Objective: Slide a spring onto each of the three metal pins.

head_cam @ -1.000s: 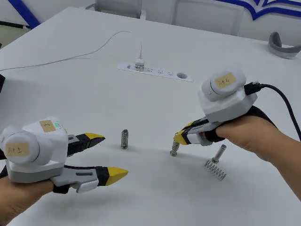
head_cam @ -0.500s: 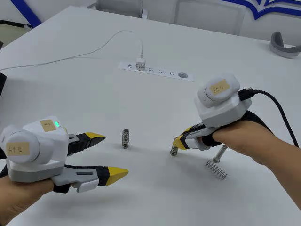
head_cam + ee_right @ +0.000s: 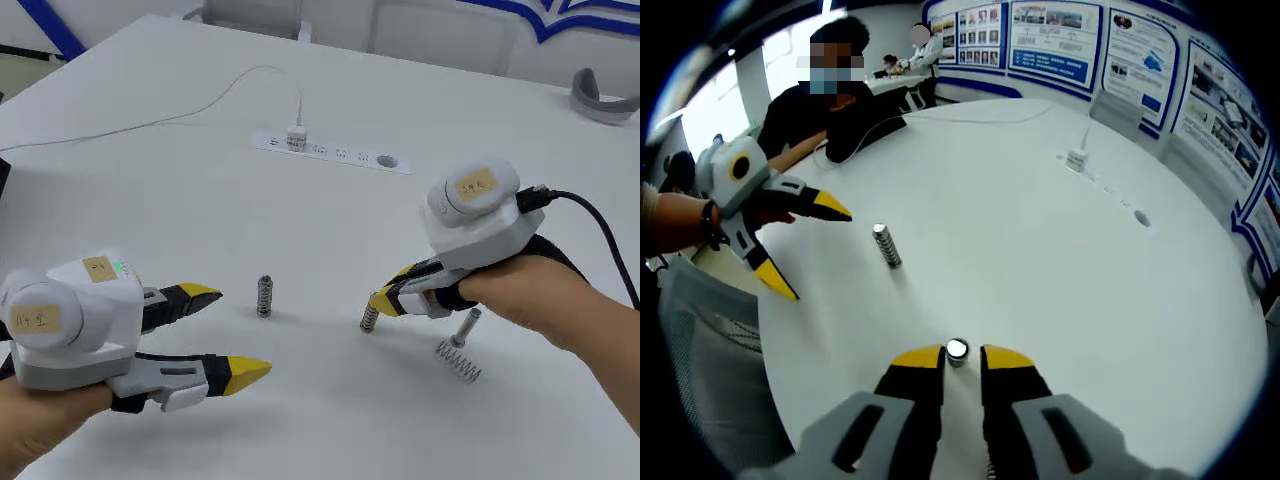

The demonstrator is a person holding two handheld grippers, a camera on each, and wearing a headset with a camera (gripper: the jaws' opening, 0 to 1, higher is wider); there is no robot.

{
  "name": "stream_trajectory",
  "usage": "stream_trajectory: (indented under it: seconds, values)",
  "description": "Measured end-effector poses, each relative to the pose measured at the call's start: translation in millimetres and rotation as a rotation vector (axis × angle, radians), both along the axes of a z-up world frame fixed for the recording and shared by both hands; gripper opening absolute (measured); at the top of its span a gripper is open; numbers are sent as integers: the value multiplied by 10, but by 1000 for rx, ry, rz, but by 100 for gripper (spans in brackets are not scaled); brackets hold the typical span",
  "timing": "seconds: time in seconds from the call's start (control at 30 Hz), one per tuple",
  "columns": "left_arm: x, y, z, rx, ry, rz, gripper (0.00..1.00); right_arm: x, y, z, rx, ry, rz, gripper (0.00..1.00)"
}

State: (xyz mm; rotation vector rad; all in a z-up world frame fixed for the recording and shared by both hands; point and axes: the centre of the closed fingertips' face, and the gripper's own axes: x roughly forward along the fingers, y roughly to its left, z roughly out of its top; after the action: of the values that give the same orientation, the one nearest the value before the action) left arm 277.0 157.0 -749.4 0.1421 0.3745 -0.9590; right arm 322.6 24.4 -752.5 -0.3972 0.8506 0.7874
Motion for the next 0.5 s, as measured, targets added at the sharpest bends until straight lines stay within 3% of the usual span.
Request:
stream_trajectory:
  seconds: [0.5]
  values:
    - [11, -16, 39, -1, -9, -8, 63, -136, -202, 117, -11, -33, -4, 15]
